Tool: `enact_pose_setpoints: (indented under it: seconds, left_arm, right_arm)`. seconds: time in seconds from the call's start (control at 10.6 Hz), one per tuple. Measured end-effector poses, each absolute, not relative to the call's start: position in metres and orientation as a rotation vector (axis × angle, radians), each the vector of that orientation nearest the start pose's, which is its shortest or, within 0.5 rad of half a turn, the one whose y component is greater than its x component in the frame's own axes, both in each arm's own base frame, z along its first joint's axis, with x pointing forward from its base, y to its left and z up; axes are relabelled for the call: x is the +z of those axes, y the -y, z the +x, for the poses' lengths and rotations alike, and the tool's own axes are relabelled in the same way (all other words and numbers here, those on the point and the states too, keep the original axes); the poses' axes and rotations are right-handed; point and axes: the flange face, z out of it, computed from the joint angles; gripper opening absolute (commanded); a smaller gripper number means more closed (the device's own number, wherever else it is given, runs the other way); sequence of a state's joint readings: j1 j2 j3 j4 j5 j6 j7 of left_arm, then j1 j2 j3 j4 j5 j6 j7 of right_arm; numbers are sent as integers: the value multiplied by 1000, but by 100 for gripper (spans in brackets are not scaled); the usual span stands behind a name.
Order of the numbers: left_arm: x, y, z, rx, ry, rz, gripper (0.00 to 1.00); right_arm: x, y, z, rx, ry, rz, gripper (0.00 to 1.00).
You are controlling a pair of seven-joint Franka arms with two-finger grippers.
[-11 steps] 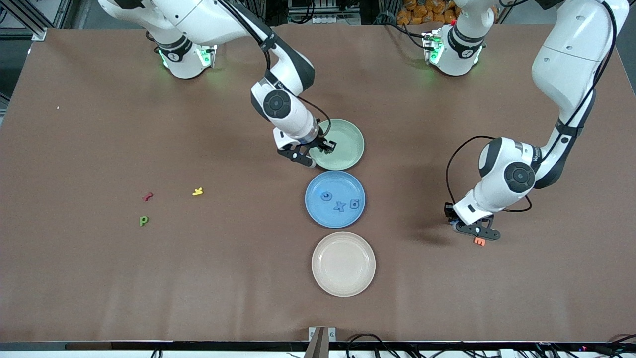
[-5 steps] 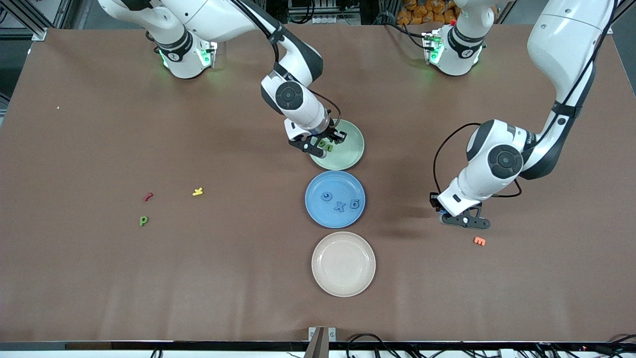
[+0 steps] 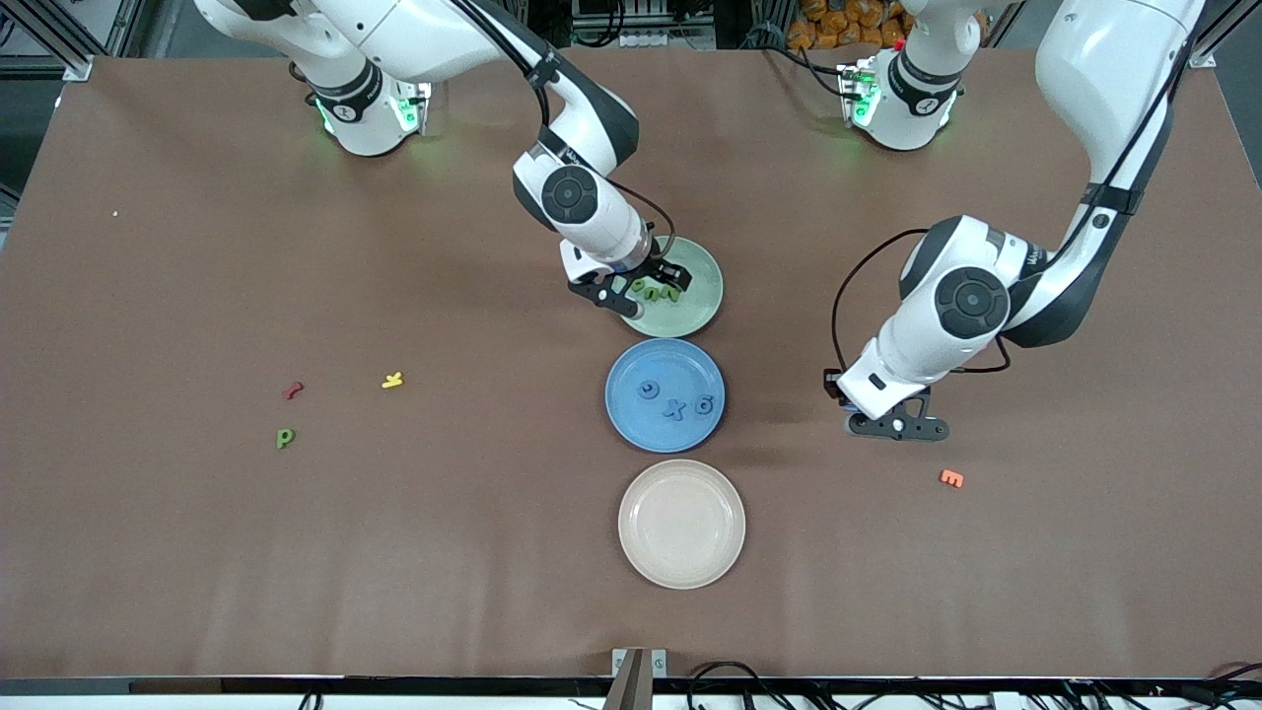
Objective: Sort letters by color into matching plates
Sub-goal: 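Carry the E to the blue plate while the right gripper reaches green d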
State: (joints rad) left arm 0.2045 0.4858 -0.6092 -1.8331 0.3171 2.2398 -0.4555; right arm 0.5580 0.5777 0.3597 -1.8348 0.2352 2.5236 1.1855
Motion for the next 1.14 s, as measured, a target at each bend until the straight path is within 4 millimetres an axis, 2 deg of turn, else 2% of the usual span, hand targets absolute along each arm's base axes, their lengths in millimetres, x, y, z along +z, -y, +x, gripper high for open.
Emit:
enact_pose_setpoints:
  seconds: [0.19,0.38,0.76,0.95,1.14]
  left_arm:
    - [319,239,599,-36,-95,-3187,0]
    - [325,264,592,-48,-60,-3198,0]
    - [330,316,572,-51,35,-3214,0]
    - [330,345,563,-45,90,-3230,0]
    - [323,376,559,-16,155,-3256,0]
  right_arm:
    - [257,-507,425,342,-734,-2758,100]
    - [276,-489,437,359,-731,-2818,100]
    - [330,-416,484,338,-785,-2900,100]
    - [333,-383,503,354,-748,-2925,100]
    - [336,-339,527,368,-692,-2956,100]
